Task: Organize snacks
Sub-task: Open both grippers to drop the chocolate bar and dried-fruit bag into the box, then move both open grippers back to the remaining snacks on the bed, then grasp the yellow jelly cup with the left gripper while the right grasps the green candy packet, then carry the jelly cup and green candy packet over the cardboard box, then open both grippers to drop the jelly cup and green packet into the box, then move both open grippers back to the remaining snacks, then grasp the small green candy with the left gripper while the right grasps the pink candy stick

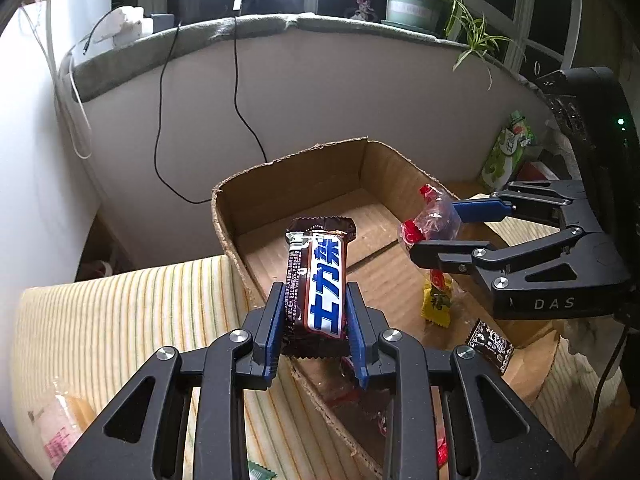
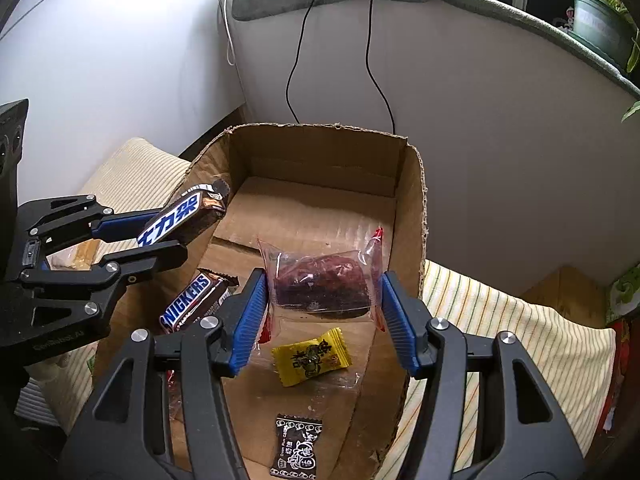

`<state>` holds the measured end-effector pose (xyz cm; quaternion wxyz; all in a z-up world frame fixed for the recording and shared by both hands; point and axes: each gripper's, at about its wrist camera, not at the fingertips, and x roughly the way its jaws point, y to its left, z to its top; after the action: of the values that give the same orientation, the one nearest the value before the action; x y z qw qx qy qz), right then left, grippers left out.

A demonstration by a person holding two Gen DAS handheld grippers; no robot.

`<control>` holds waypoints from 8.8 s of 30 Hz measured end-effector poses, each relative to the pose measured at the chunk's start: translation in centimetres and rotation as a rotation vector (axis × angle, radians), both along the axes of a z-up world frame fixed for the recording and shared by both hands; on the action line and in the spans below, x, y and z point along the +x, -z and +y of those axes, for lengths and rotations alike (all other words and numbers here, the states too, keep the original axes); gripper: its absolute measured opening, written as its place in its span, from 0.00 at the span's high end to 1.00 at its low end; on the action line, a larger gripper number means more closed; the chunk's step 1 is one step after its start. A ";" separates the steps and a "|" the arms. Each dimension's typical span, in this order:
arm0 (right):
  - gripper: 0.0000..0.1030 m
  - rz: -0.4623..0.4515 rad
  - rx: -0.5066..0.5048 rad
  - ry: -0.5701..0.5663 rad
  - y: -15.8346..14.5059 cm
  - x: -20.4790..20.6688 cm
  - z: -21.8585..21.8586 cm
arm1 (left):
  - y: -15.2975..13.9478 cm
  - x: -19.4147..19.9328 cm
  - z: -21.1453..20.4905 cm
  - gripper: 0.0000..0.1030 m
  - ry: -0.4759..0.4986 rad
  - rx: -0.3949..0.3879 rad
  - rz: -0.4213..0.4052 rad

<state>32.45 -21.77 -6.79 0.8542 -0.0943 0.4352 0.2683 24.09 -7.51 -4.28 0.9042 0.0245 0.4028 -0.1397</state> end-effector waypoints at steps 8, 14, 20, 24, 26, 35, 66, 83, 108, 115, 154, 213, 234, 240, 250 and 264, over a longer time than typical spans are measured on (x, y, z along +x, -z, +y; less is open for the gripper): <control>0.41 -0.004 -0.013 0.000 -0.1 0.0 0.3 | -0.2 0.3 -0.4 0.73 -0.002 0.014 -0.006; 0.31 -0.016 -0.033 0.012 -0.3 -0.3 0.5 | -0.5 0.1 0.0 0.73 -0.009 0.010 -0.012; 0.24 -0.029 -0.031 0.022 -0.8 -1.0 0.5 | -1.6 -1.0 1.0 0.73 -0.020 -0.006 -0.037; 0.24 -0.040 -0.017 0.025 -1.5 -2.2 0.5 | -2.7 -2.4 1.9 0.73 -0.032 -0.024 -0.062; 0.24 -0.049 -0.004 0.018 -2.1 -3.1 0.6 | -3.3 -3.2 2.5 0.73 -0.036 -0.031 -0.074; 0.24 -0.107 0.076 -0.036 -5.2 -9.1 1.5 | -4.8 -8.9 6.3 0.73 -0.090 -0.051 -0.115; 0.43 0.169 0.221 -0.094 4.2 -19.5 10.1 | 3.6 -16.8 14.5 0.52 -0.187 -0.119 0.039; 0.49 0.116 0.093 -0.009 5.8 -18.2 15.1 | 5.1 -14.4 14.6 0.52 -0.112 -0.065 0.057; 0.77 0.031 -0.013 -0.050 5.8 -18.6 14.9 | 5.8 -14.3 13.7 0.68 -0.103 -0.045 0.065; 0.78 0.038 0.034 -0.036 5.0 -18.9 13.5 | 4.6 -15.2 13.9 0.68 -0.116 -0.059 0.037; 0.78 -0.087 0.152 0.165 -2.2 -11.9 -3.0 | -0.6 -9.3 -0.7 0.68 0.061 -0.081 -0.050; 0.21 -0.112 0.242 0.047 -3.4 -16.2 -0.3 | 0.4 -13.4 6.5 0.51 -0.081 -0.063 -0.040; 0.47 -0.003 0.196 -0.151 1.6 -20.7 8.9 | 2.8 -13.9 10.4 0.64 -0.085 -0.088 0.017; 0.54 0.048 0.187 -0.114 3.4 -19.4 10.5 | 3.1 -11.1 8.9 0.70 0.012 -0.036 0.031; 0.58 0.086 0.178 -0.067 5.1 -18.0 12.1 | 4.4 -8.5 10.1 0.74 -0.007 -0.056 0.062; 0.58 0.061 0.128 -0.020 6.0 -16.5 16.3 | 5.8 -7.6 9.4 0.79 0.015 0.027 0.059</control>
<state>15.94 -5.50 -12.81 0.8420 -0.0357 0.4421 0.3070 16.47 1.92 -10.06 0.8905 0.0356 0.4310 -0.1415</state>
